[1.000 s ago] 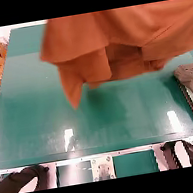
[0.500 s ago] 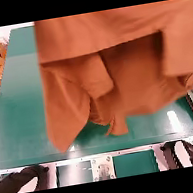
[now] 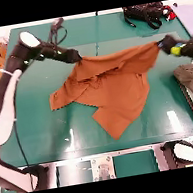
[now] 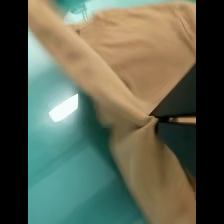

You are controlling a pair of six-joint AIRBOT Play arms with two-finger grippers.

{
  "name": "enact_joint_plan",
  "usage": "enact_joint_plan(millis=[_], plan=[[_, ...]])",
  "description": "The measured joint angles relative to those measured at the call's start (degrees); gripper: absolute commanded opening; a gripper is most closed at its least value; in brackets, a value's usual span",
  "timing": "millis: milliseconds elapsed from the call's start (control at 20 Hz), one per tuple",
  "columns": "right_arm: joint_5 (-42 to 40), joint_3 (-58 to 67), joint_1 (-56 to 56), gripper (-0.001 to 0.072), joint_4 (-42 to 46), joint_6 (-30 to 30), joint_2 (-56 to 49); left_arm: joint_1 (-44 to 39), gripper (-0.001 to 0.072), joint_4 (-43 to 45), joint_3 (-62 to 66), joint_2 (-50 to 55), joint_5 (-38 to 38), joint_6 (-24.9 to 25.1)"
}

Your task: Fold the shirts.

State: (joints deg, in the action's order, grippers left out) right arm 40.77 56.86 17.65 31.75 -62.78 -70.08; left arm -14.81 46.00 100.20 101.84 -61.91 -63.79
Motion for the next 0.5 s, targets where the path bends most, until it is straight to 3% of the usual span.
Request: enact_joint_plan(millis=[50, 100, 300, 500], plan=[[-0.35, -0.09, -0.81, 0.0264, 0.02, 0.28, -3.50, 0.04, 0.0667, -0.20, -0.02, 1.77, 1.07, 0.17], [-0.37, -0.02, -1.29, 0.0326, -0.07, 0.50, -6.03, 0.31, 0.0667, -0.20, 0.31, 2.97, 1.33, 0.22], [5.84, 0.98, 2.34, 0.0286, 0.59, -0.31, -8.98, 4.28, 0.0667, 2.19, 6.88, 4.92, -5.68, -0.39], [17.92, -2.14, 8.79, 0.0297, 10.47, -8.87, -3.76, 11.13, 0.0668, 4.90, 14.16, 5.40, -18.60, -4.70]])
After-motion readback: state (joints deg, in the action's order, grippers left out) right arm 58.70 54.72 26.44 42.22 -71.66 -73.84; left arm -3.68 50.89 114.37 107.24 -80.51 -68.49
